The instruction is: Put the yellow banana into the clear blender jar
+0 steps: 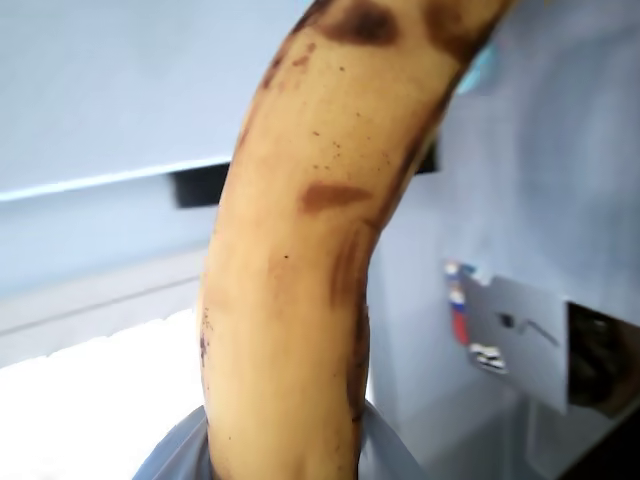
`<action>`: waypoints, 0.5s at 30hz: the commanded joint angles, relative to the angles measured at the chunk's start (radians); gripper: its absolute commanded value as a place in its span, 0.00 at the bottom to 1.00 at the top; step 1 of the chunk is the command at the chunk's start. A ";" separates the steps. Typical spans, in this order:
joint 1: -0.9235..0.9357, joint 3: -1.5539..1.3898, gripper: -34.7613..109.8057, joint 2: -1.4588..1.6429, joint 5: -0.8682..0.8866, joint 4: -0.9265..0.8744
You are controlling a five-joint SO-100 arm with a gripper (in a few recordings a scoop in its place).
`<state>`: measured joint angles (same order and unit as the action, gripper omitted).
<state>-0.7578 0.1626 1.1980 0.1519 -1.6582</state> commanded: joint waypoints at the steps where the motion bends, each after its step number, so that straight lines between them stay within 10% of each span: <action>1: 0.008 0.083 0.29 0.097 -0.038 0.018; 15: 0.225 0.083 0.29 0.327 -0.144 0.161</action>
<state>-0.6029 0.2040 1.4036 0.0230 -1.5570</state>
